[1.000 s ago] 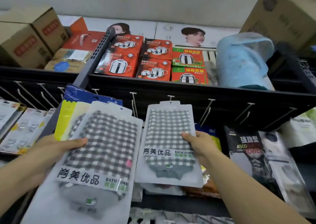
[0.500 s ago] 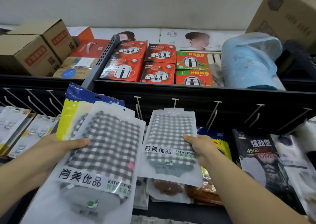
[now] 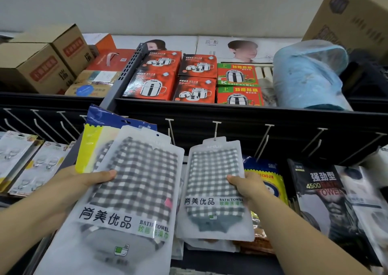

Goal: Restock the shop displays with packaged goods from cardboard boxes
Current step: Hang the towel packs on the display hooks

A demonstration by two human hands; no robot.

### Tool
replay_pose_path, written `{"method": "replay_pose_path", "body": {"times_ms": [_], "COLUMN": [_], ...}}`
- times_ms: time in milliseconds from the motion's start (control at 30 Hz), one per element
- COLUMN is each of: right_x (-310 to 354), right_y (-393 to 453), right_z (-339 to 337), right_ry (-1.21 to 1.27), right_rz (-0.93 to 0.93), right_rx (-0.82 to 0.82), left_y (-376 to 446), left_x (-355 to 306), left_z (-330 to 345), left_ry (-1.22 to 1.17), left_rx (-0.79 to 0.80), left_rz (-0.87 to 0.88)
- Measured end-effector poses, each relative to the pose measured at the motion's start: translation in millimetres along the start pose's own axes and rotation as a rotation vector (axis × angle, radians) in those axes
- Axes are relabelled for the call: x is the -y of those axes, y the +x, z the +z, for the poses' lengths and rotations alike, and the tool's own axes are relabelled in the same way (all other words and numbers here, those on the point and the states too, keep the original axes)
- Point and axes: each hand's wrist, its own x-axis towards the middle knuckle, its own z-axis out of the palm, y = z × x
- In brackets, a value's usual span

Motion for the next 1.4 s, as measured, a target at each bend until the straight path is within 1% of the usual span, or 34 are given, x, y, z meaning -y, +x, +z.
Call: {"method": "replay_pose_path", "body": {"times_ms": [200, 267, 367, 433, 633, 700, 867, 933, 1000, 1067, 1167, 1233, 1267, 1300, 1367, 1400], "right_x": [-53.2, -52.8, -41.4, -39.9, -45.9, -52.3, -70.6, -78.0, -83.8, -89.1, -88.4, -84.8, -82.7, -81.3, -76.1, -71.9], "right_y": [32.4, 31.5, 26.3, 30.2, 43.0, 49.6, 60.9, 65.7, 64.6, 64.5, 58.3, 54.0, 49.6, 44.6, 30.0, 21.0], "right_z": [13.4, 20.1, 21.8, 20.3, 19.5, 20.8, 34.1, 36.9, 36.6, 33.5, 27.1, 25.6, 26.1, 25.7, 23.4, 23.3], "right_ry": [-0.079, -0.095, -0.223, -0.283, -0.444, -0.485, -0.536, -0.539, -0.549, -0.579, -0.657, -0.674, -0.692, -0.770, -0.975, -0.976], "right_rz": [0.020, 0.023, 0.035, 0.050, 0.093, 0.092, 0.150, 0.152, 0.160, 0.175, 0.178, 0.134, 0.095, 0.025, -0.199, -0.326], "right_rx": [-0.020, -0.036, -0.093, -0.111, -0.085, -0.083, -0.026, -0.027, -0.025, -0.037, -0.008, -0.005, -0.023, -0.069, -0.213, -0.258], "left_y": [-2.3, -2.4, -1.5, 1.0, 6.6, 8.0, 17.9, 22.3, 24.8, 26.9, 27.4, 26.2, 24.5, 23.5, 20.4, 21.3], "left_x": [0.8, 0.5, 0.9, 2.3, 10.3, 13.9, 23.4, 29.6, 33.5, 38.6, 47.0, 50.5, 50.4, 50.3, 49.6, 51.9], "left_z": [-2.5, -1.3, 1.0, -0.1, -0.4, 2.4, 13.1, 15.9, 20.4, 23.3, 30.3, 35.9, 40.4, 44.2, 52.6, 53.8], "left_ry": [0.008, 0.033, 0.024, 0.027, 0.026, 0.023, 0.049, 0.054, 0.057, 0.028, -0.025, 0.009, 0.017, 0.011, 0.001, -0.015], "left_rx": [-0.033, -0.048, -0.071, -0.052, -0.041, -0.059, -0.045, -0.033, -0.059, -0.048, -0.014, -0.058, -0.079, -0.079, -0.055, -0.055], "left_rz": [-0.037, -0.025, -0.017, -0.036, -0.098, -0.078, -0.097, -0.126, -0.139, -0.161, -0.194, -0.126, -0.093, -0.076, -0.068, -0.064]}}
